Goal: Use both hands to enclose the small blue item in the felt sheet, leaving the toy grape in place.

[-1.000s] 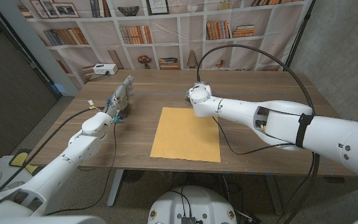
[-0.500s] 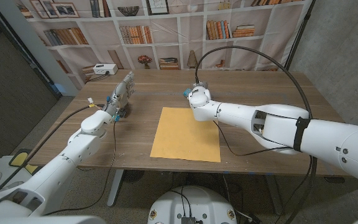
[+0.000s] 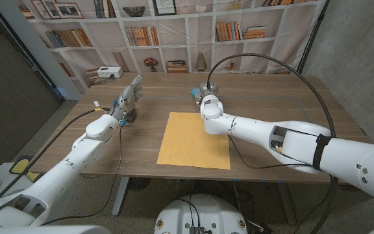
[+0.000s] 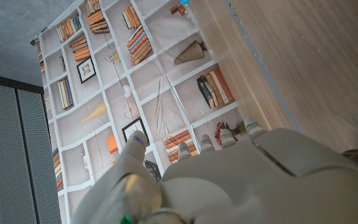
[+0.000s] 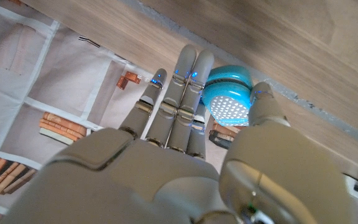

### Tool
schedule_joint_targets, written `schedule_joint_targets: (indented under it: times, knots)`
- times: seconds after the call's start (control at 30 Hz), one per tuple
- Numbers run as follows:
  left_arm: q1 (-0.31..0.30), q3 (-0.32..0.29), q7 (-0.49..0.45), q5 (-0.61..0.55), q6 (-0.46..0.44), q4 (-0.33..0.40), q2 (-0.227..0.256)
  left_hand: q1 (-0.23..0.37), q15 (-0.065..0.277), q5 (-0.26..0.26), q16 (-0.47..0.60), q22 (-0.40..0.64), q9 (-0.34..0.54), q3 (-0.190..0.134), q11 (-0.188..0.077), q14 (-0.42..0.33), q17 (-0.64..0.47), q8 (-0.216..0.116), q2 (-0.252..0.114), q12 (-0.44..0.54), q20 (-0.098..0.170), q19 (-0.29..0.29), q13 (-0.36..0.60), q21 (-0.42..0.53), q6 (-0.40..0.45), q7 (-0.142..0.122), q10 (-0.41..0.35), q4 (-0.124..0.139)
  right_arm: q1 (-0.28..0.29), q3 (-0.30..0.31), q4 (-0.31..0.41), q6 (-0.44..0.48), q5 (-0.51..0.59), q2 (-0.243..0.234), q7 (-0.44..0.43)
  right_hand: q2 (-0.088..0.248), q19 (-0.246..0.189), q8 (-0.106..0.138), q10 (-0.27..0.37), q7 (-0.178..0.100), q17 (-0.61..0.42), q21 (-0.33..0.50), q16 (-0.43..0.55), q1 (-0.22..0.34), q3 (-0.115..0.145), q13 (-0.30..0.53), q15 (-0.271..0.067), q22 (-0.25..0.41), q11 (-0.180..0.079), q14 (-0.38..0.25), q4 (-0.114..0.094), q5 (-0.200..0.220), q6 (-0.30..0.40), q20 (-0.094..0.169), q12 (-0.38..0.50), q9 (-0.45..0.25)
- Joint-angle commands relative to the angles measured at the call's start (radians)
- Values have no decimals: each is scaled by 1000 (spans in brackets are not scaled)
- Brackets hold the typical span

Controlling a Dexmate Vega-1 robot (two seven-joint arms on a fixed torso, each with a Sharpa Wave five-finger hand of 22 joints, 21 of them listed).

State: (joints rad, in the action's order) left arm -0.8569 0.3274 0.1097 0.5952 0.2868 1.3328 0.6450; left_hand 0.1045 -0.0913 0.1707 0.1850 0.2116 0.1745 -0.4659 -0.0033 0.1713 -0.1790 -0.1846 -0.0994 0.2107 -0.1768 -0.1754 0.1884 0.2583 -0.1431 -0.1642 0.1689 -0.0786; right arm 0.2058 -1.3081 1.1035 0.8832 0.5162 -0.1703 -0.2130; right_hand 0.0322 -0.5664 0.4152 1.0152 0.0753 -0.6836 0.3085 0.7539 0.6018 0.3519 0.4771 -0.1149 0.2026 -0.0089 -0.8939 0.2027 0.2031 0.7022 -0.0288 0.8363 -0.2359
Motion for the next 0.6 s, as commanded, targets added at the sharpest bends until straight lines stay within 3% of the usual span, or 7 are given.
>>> schedule_joint_targets:
  times: [0.03, 0.37, 0.6]
  knots:
    - [27, 23, 21, -28, 2, -15, 3, 0, -8, 5, 4, 4, 3, -6, 0, 32, -4, 3, -10, 1, -8, -80, 5, 1, -8, -3, 24, -1, 107, 95, 253, 104, 16, -91, -118, 153, -11, 31, 22, -60, -6, 11, -8, 183, 105, 7, -62, 2, 12, -18, -72, -6, 386, 0, 19, -13]
    - [55, 41, 57, -34, 16, -41, -6, 0, -9, 4, 4, 4, 3, -9, -1, 33, -4, 2, -9, 0, -11, -82, 5, 0, -10, -3, 26, -2, 173, 118, 496, 246, 8, -180, -85, 137, -7, 56, 57, -39, -6, 12, -21, 216, 140, 30, -56, 0, 17, -39, -46, -16, 425, -4, 56, -36]
    - [70, 48, 80, -34, 30, -55, -11, 0, -9, 4, 4, 5, 3, -10, 0, 33, -4, 2, -8, 0, -13, -86, 5, -2, -10, -3, 26, -2, 203, 107, 621, 237, 15, -270, -79, 141, 8, 55, 35, -50, -29, 7, -22, 208, 134, 49, -72, -1, -1, -15, -60, -23, 409, 0, 65, -50]
